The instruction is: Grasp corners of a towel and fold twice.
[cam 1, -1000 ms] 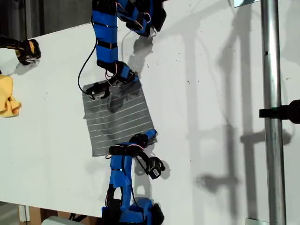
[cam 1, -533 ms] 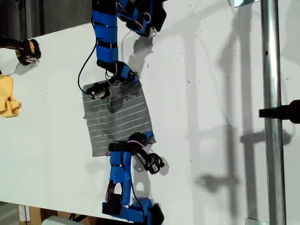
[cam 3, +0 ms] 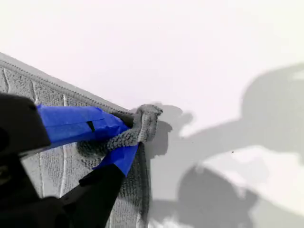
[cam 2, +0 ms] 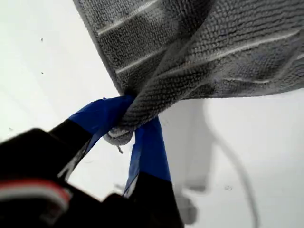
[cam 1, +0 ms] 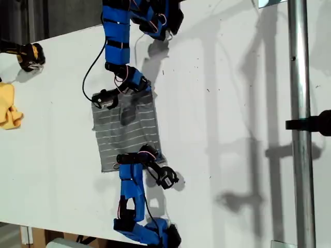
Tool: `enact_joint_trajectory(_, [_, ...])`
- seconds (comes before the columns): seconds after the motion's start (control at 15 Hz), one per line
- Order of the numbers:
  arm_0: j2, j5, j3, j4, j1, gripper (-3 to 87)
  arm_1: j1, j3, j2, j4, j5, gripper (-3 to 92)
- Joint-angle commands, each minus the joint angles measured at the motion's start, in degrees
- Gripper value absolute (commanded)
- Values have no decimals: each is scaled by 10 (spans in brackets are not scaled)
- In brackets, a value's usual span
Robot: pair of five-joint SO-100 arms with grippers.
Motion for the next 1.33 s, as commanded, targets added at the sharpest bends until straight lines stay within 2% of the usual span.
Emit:
enact_joint_trajectory(0.0, [72,11,-20,21,11,-18,-25,-53,56,50,9,-2])
enact_joint_trajectory(0.27, [187,33,-11,34,51,-18,-86,-127,135,135,44,-2])
enact_joint_trajectory(0.6, [259,22,19,24,92,-18,-127,-144,185,162,59,-2])
enact_joint_trajectory(0.73, [271,10,53,20,70,-18,-94,-139,192,156,53,-2])
enact_joint_trajectory(0.93, [294,35,96,9,-4,-18,-1,-146,192,143,20,-2])
enact_joint_trajectory(1.07, [337,61,165,-34,-68,-18,57,-146,180,120,-8,-2])
enact_joint_trajectory(1.27, [361,102,223,-69,-148,-18,127,-160,124,66,-49,-2])
